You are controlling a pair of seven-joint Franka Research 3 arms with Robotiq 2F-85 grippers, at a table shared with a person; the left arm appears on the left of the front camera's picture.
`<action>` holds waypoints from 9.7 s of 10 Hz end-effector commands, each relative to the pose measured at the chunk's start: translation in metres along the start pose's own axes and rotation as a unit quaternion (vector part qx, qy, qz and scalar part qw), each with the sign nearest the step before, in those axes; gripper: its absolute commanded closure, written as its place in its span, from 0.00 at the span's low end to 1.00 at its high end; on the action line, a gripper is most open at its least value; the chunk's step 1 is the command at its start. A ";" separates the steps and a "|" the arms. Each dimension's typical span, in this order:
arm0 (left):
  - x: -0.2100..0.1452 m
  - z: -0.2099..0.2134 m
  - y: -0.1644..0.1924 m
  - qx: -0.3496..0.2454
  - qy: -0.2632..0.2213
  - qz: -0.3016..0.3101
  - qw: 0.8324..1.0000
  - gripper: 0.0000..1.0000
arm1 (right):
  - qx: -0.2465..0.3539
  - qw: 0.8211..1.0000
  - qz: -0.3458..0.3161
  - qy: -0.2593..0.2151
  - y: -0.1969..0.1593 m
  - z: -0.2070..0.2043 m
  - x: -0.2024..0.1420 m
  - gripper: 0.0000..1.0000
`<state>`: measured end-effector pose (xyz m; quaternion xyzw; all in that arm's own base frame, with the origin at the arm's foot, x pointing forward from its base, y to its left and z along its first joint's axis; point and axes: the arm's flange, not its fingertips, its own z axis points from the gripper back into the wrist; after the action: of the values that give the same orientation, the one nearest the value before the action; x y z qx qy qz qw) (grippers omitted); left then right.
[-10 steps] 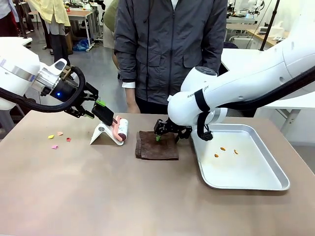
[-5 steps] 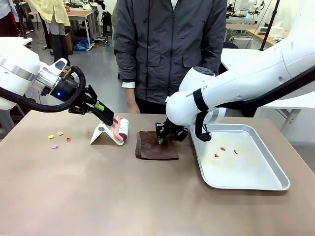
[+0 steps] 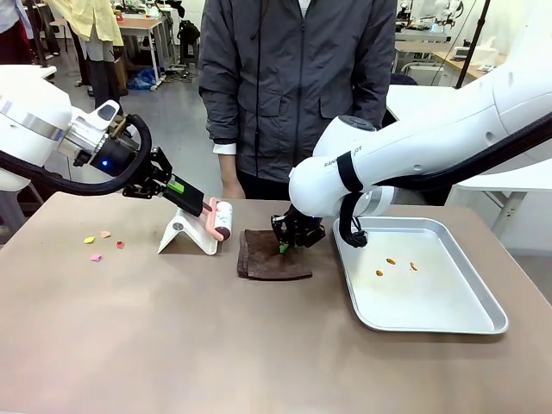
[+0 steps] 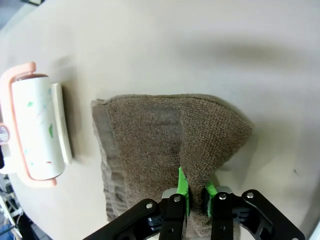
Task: Clean the surface of the table.
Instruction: Hold the Lint Roller with your left hand and the towel with your right hand, then if a person points to the right, clean the right side of the table with your right hand, and if they point to the left, clean the left side with your left hand.
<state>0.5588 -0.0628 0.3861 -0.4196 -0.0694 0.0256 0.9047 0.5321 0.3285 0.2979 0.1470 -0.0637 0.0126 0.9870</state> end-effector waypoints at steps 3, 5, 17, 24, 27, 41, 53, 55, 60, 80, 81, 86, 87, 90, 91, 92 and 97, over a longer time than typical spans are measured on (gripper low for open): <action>-0.001 0.008 -0.007 -0.038 -0.025 -0.010 0.999 1.00 | 0.031 0.999 -0.011 -0.015 -0.020 0.016 0.003 1.00; -0.006 0.028 -0.005 -0.085 -0.017 -0.010 0.996 1.00 | 0.171 0.983 -0.051 -0.044 -0.048 0.066 -0.004 1.00; -0.141 0.272 0.122 -0.336 -0.036 0.068 0.939 1.00 | 0.469 0.868 -0.028 -0.162 -0.270 0.251 -0.174 1.00; -0.181 0.241 0.131 -0.155 -0.124 0.101 0.975 1.00 | 0.527 0.841 -0.045 -0.113 -0.326 0.228 -0.191 1.00; -0.181 0.253 0.153 -0.182 -0.090 0.071 0.977 1.00 | 0.548 0.827 -0.060 -0.113 -0.330 0.234 -0.186 1.00; -0.181 0.253 0.153 -0.182 -0.090 0.071 0.977 1.00 | 0.548 0.827 -0.060 -0.113 -0.330 0.234 -0.186 1.00; -0.161 0.268 0.203 -0.018 -0.191 0.110 0.975 0.78 | 0.548 0.827 -0.060 -0.113 -0.330 0.234 -0.186 1.00; -0.149 0.261 0.217 -0.014 -0.200 0.130 0.971 0.78 | 0.548 0.827 -0.060 -0.113 -0.330 0.234 -0.186 1.00; -0.142 0.240 0.231 0.001 -0.186 0.138 0.973 0.78 | 0.548 0.827 -0.060 -0.113 -0.330 0.234 -0.186 1.00; -0.085 0.109 0.216 0.033 -0.052 0.200 0.978 0.78 | 0.548 0.827 -0.060 -0.113 -0.330 0.234 -0.186 1.00; -0.083 0.106 0.210 0.027 -0.053 0.196 0.979 0.78 | 0.548 0.827 -0.060 -0.113 -0.330 0.234 -0.186 1.00; -0.102 0.177 0.170 -0.212 -0.116 0.172 0.955 0.78 | 0.548 0.827 -0.060 -0.113 -0.330 0.234 -0.186 1.00; -0.113 0.196 0.164 -0.240 -0.120 0.151 0.951 0.78 | 0.548 0.827 -0.060 -0.113 -0.330 0.234 -0.186 1.00; -0.159 0.254 0.148 -0.292 -0.144 0.073 0.943 0.78 | 0.548 0.827 -0.060 -0.113 -0.330 0.234 -0.186 1.00; -0.177 0.274 0.144 -0.309 -0.138 0.048 0.940 0.78 | 0.548 0.827 -0.060 -0.113 -0.330 0.234 -0.186 1.00; -0.195 0.292 0.142 -0.330 -0.111 0.024 0.937 0.78 | 0.548 0.827 -0.060 -0.113 -0.330 0.234 -0.186 1.00; -0.261 0.321 0.155 -0.317 -0.044 0.004 0.947 0.78 | 0.548 0.827 -0.060 -0.113 -0.330 0.234 -0.186 1.00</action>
<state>0.2550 0.2513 0.4517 -0.6962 -0.1081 0.0309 0.7090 0.3341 -0.0566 0.3962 0.6642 -0.1436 -0.0326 0.7329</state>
